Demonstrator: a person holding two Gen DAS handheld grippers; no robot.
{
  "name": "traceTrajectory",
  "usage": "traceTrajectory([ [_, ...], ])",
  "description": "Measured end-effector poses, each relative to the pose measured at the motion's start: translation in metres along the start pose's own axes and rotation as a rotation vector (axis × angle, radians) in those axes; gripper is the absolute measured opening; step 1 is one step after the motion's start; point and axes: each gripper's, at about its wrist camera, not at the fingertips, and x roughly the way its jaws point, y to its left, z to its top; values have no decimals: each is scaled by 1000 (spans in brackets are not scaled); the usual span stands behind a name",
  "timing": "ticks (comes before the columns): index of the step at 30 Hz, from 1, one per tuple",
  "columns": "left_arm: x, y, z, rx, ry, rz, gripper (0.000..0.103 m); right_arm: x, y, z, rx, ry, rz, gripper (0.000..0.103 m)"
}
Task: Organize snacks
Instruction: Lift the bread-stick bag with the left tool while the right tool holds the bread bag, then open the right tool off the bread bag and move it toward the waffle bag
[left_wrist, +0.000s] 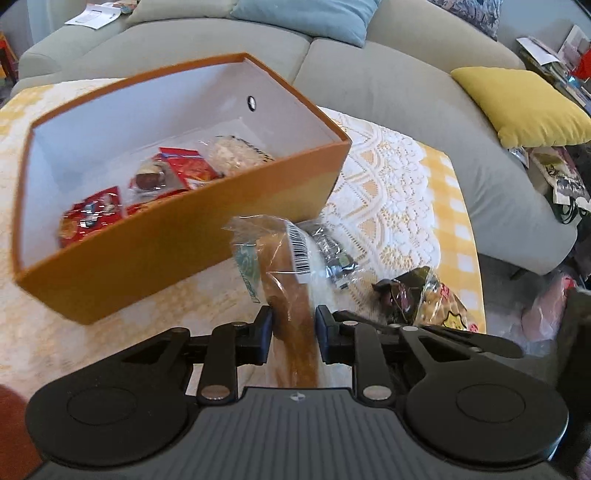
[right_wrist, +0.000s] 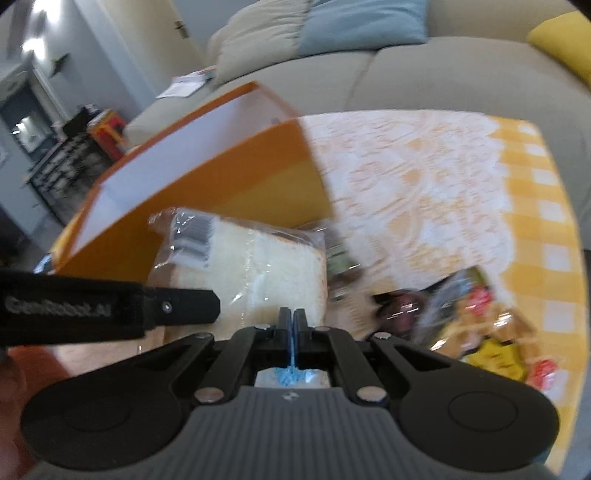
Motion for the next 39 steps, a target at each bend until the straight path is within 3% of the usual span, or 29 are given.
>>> traceTrajectory([
  [5, 5, -2, 2, 16, 6, 47, 27, 9, 14, -2, -46, 34, 11, 0],
  [9, 5, -4, 5, 5, -30, -49, 30, 8, 7, -2, -15, 36, -4, 0],
  [12, 8, -11, 6, 31, -50, -59, 31, 0, -4, -2, 29, 24, -12, 0],
  [20, 17, -35, -5, 105, -132, 96, 33, -2, -5, 0, 41, 10, -11, 2],
  [23, 21, -41, -3, 113, -124, 130, 34, -2, -2, -2, 20, 13, -19, 2],
  [27, 32, -43, -1, 111, -70, 202, 55, -1, -4, -2, 21, 16, -29, 3],
  [30, 39, -42, -3, 122, -39, 266, 55, 0, -3, -3, 19, 19, -31, 3],
  [32, 39, -37, -3, 113, -38, 253, 53, 1, -1, -4, 9, 25, -31, 3],
  [35, 37, -29, -1, 94, -38, 253, 38, 3, 1, -5, -5, 32, -33, 3],
  [39, 31, -28, -2, 83, -49, 218, 33, 6, 8, -7, -28, 46, -24, 3],
])
